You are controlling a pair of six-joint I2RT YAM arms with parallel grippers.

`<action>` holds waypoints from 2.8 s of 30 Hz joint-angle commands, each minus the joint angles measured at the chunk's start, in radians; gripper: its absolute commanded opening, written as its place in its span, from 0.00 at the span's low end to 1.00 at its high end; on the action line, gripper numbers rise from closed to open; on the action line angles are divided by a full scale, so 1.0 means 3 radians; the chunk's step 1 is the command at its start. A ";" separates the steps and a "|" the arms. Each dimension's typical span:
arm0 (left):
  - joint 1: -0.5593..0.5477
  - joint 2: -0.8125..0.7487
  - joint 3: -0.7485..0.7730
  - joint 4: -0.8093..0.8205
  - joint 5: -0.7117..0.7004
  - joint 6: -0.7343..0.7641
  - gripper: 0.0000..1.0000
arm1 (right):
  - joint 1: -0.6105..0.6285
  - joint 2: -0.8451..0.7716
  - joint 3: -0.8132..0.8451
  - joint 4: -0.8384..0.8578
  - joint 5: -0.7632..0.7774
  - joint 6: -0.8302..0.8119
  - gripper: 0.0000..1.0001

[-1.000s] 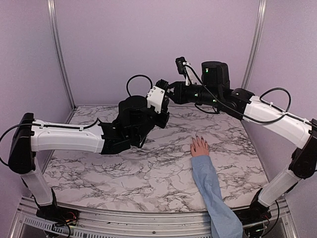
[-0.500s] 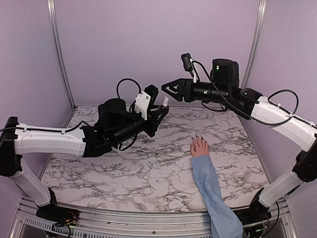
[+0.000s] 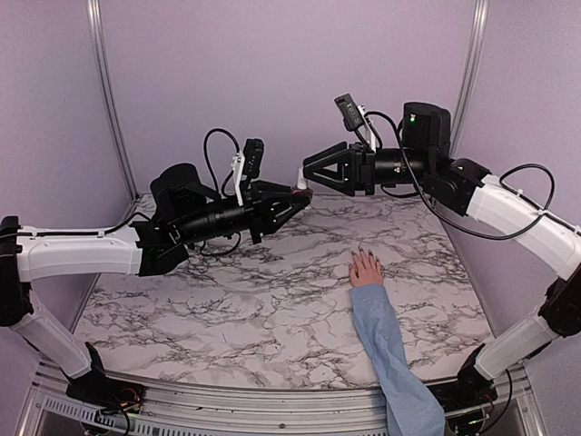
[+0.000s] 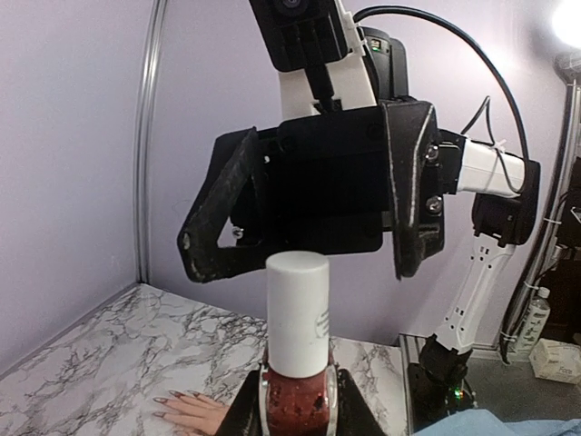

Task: Paint the nails
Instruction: Screw the nail polish bottle, then place the nail polish bottle at the center of the board.

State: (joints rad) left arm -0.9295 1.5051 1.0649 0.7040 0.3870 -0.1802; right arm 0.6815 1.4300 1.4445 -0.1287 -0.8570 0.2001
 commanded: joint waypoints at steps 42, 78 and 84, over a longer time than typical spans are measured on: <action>-0.0164 0.0079 0.0285 -0.0186 -0.1355 0.0550 0.00 | 0.0304 0.0236 0.0386 -0.0529 0.1076 -0.0064 0.00; -0.0151 -0.0056 0.0106 -0.0315 -0.0584 0.0529 0.00 | 0.0146 0.0058 0.0508 -0.1046 0.0738 -0.0319 0.50; -0.0149 -0.0054 0.0101 -0.0315 -0.0564 0.0504 0.00 | 0.0147 0.0040 0.0521 -0.1111 0.0812 -0.0362 0.38</action>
State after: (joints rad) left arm -0.9791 1.5230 1.1011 0.5858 0.1955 -0.0143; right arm 0.7315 1.4696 1.5555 -0.4301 -0.6178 0.1143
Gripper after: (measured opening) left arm 0.195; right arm 0.420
